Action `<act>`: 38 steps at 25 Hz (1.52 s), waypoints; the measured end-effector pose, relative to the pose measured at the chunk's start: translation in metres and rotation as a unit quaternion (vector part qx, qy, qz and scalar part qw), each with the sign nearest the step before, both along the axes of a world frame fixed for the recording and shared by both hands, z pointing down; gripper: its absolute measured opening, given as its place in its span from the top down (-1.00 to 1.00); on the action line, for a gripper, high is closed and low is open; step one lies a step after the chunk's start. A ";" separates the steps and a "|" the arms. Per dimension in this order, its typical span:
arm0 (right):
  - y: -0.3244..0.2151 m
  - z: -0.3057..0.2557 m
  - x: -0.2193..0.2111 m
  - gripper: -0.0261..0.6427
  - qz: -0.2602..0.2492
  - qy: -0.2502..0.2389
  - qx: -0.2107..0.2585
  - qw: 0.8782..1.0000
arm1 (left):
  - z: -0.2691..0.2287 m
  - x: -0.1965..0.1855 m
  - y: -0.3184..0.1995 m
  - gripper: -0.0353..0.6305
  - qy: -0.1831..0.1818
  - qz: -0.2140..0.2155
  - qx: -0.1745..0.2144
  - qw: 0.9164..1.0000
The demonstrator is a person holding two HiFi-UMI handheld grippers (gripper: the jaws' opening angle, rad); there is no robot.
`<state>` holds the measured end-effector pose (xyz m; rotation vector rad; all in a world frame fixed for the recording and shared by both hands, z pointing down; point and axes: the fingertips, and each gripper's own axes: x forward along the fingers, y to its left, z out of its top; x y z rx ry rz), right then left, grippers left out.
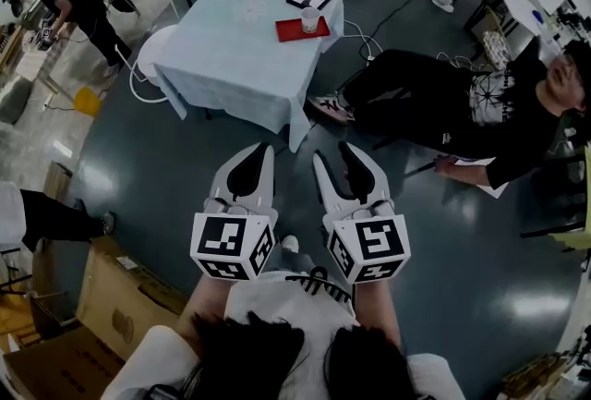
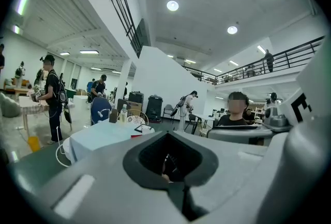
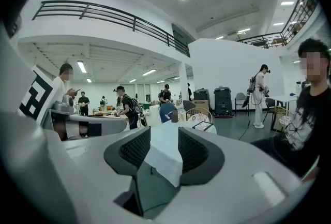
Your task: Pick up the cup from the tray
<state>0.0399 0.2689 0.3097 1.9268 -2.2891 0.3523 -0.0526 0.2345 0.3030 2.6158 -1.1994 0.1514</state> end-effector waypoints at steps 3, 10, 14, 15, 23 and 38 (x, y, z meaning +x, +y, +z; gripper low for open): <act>-0.001 0.001 0.004 0.39 0.000 0.000 0.004 1.000 | 0.000 0.000 -0.004 0.89 -0.004 -0.005 0.008 1.000; -0.019 0.003 0.011 0.35 0.001 -0.001 0.016 1.000 | 0.008 0.004 -0.023 0.89 -0.005 -0.002 0.013 1.000; -0.038 0.003 0.010 0.33 0.001 -0.002 0.018 1.000 | 0.007 0.006 -0.045 0.89 0.005 -0.002 0.012 1.000; -0.042 0.002 0.010 0.33 -0.001 -0.003 0.019 1.000 | 0.006 0.006 -0.050 0.89 0.006 -0.002 0.012 1.000; -0.087 0.005 0.012 0.20 -0.012 -0.004 0.030 0.999 | 0.020 0.009 -0.097 0.89 -0.003 0.003 0.002 1.000; -0.235 0.024 0.023 -0.09 -0.004 0.007 0.008 1.000 | 0.051 0.025 -0.257 0.89 -0.018 0.021 -0.026 0.999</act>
